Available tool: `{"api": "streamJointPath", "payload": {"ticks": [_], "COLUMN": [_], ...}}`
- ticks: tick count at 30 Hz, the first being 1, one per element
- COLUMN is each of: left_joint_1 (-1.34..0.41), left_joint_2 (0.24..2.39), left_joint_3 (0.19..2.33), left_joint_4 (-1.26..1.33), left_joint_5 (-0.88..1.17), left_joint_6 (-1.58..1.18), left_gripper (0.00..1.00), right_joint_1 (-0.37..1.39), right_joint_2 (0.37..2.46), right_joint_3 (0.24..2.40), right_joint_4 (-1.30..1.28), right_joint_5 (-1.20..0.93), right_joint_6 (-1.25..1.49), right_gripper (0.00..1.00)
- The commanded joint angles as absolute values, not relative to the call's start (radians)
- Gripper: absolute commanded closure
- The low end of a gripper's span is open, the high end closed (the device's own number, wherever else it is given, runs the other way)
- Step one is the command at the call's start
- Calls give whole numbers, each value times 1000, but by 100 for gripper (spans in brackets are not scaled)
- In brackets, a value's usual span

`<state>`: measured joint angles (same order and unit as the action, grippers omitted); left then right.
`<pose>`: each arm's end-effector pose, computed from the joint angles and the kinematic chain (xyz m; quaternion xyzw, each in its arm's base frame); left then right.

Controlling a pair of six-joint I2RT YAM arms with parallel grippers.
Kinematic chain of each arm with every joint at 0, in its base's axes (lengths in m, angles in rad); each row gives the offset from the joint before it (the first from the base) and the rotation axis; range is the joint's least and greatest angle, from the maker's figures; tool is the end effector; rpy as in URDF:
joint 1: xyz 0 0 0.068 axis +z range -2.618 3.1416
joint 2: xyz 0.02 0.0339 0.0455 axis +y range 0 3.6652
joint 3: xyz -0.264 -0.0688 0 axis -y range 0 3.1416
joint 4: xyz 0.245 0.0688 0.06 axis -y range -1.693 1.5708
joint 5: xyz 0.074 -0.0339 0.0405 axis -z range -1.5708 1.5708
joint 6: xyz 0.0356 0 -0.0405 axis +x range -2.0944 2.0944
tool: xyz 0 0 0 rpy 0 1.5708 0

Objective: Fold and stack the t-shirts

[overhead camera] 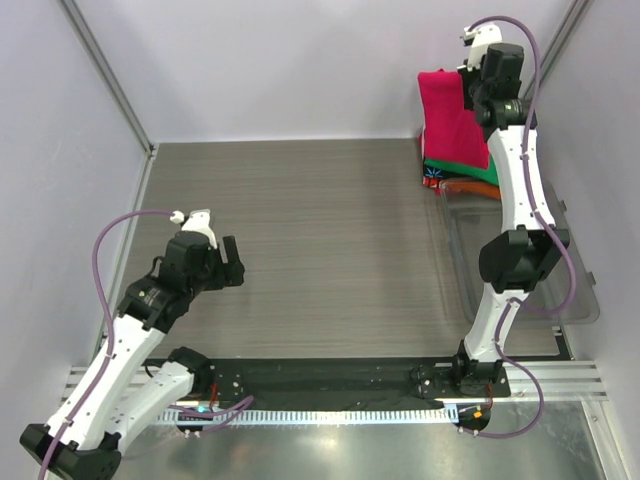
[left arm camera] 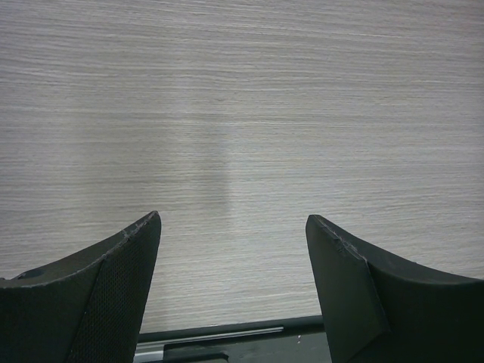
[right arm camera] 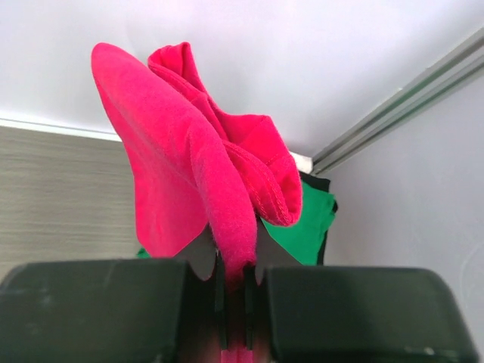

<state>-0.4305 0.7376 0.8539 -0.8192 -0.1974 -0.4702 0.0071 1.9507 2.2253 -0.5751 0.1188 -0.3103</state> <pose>0.1339 -0.0538 0.3087 -0.0593 0.9019 -0.1016 0.4156 0.4419 -0.0011 0.4505 -0.0922 0.7990 -0.1367 0.5782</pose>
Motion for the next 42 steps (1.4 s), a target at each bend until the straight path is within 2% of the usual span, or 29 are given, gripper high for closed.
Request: {"api": "streamJointPath", "payload": {"ticks": [1,18,23,24,25,26,27,31,33,42], "left_joint_1": [-426,-426,-426,-428,-426,-426,-428,-426,-426,-426], "left_joint_2": [744,790,793,790,788,785,779,756,752,755], "left_joint_3": [854,859,861,861,861,861,861,856,854,854], "left_joint_4": [-784,-788,-793,-795,-795,-798,-798,-801,-796,-793], "left_joint_5": [-184,-189,-199,-207,-210,-212,-215,-230,-230,-212], "left_joint_6": [-471,-476,-480,-482,-483,-485,-486,-491,-491,-486], "left_gripper": [22,22,22,22,22,22,22,21,21,21], "right_joint_1": [-26,-80,-101,-107,-115,-120,-123,-135,-133,-133], "right_joint_2": [1988,2141,2215,2229,2262,2279,2298,2335,2304,2107], "right_joint_3": [2276,2269,2272,2263,2255,2247,2240,2247,2227,2177], "right_joint_4": [-453,-269,-201,-180,-122,-73,-7,73,95,-24], "right_joint_5": [147,160,238,312,372,459,630,814,827,706], "right_joint_6": [-359,-400,-420,-417,-398,-381,-374,-347,-322,-126], "right_gripper": [99,99,99,98,83,8,1,0,0,0]}}
